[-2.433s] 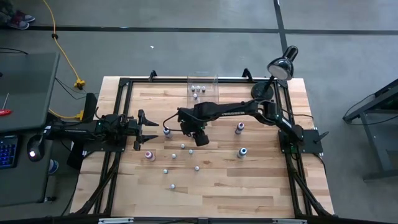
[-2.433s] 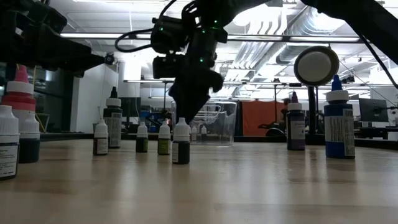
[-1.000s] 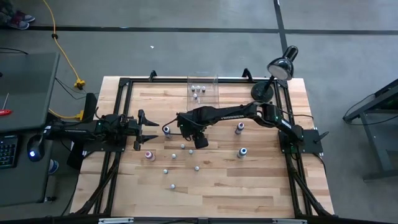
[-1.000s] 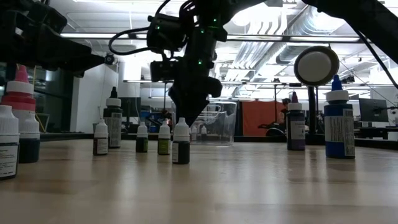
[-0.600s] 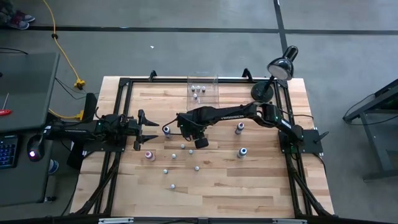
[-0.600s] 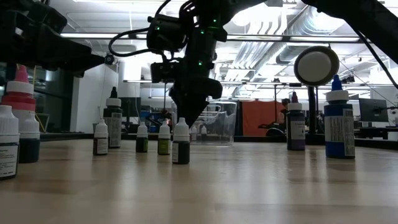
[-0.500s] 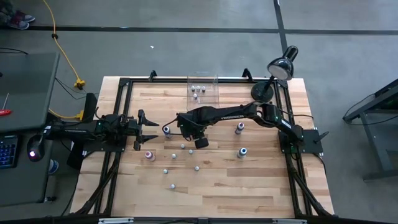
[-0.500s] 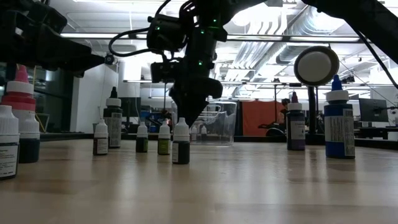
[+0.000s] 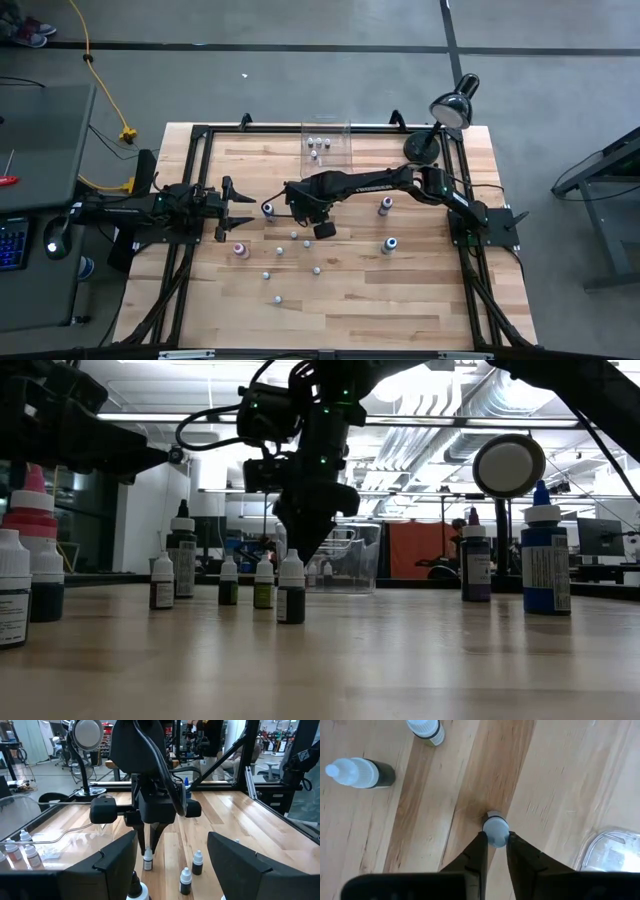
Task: Pick & Place food coloring
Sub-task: Put the small food coloring bottle into the transparent bin
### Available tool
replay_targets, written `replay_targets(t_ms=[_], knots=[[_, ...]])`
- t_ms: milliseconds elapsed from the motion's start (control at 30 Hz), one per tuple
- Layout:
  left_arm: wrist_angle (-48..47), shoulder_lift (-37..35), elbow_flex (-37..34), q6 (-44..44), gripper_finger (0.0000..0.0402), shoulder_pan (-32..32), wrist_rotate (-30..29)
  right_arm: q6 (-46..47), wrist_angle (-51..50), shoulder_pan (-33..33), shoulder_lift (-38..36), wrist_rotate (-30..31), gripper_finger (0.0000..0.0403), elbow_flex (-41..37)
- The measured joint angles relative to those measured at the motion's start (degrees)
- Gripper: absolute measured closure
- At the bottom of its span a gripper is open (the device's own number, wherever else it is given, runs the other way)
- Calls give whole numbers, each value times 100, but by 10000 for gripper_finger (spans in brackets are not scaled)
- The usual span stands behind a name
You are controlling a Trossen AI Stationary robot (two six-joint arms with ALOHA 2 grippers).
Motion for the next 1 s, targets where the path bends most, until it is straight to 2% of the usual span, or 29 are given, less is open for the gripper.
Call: replay_targets(t_ms=[167,1000], knots=[[1,0,1,-1,163,2,0,0,-36,27,-4,-21,365,0],[1,0,1,-1,163,2,0,132,-218,93,-141,-41,368,-11]])
